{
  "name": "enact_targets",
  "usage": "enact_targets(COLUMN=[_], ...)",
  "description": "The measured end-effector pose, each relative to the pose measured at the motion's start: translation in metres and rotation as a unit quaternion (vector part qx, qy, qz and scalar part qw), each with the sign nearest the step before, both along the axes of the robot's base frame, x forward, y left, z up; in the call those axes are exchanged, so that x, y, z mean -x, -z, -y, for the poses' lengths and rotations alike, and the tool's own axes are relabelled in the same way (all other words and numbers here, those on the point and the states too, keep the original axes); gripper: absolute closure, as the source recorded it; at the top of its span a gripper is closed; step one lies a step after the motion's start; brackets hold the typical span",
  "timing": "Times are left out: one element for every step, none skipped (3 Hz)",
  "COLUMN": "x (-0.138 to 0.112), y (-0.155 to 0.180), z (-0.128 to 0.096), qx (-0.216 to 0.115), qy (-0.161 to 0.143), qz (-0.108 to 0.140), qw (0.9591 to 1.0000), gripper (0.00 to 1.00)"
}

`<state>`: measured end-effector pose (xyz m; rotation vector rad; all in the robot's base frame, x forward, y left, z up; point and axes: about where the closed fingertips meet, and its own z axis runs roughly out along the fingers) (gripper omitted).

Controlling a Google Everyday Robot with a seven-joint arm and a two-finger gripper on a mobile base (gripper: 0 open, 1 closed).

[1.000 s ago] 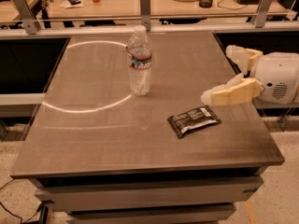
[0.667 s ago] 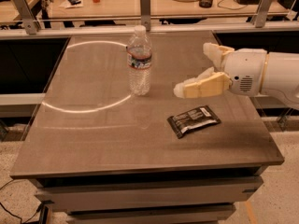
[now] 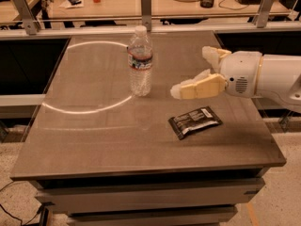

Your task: Knock water bottle over

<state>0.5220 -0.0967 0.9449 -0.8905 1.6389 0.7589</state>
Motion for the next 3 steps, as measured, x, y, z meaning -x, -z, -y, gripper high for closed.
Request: enact_targets(x=[-0.012,-0.027,-0.042], y=[0.014,0.024,0.036], z=[-0.007,-0.023,-0.042], qx=[-0.005,-0.014,-0.024], qy=[0.007,-0.01,-0.037], qz=[-0.007,0.001,0.015], qw=[0.9999,0.9998,0.9989], gripper=[0.0,0.0,0.0])
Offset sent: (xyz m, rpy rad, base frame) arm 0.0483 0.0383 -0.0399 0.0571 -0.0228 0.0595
